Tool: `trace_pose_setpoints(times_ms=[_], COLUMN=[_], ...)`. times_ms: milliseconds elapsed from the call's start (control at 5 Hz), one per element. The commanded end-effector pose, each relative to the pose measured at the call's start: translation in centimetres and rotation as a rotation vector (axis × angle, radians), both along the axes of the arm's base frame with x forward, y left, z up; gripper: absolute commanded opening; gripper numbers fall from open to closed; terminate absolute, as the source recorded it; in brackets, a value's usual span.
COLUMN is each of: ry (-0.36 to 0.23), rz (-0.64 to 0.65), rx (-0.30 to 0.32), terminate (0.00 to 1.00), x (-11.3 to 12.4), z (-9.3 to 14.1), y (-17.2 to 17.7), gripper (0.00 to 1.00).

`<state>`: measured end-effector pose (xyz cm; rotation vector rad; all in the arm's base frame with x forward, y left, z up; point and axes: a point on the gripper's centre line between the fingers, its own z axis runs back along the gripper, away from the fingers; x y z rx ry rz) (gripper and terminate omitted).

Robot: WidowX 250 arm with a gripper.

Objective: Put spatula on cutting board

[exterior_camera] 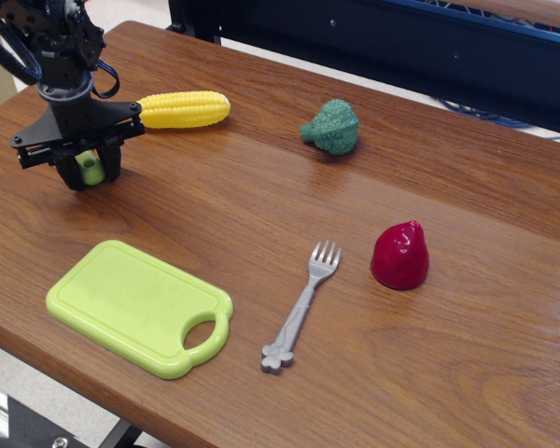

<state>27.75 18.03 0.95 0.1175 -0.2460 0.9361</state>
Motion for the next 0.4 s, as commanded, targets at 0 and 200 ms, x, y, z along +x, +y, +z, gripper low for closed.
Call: trace_pose_setpoints(times_ms=[0,200], ry=[-0.049,-0.034], rz=[-0.103,-0.218], rx=[-0.087,-0.144], terminate=[0.0,0.0], x=[-3.1,-5.7], z=[5.1,6.3], y=[-5.6,-8.3], gripper=[0.0,0.0])
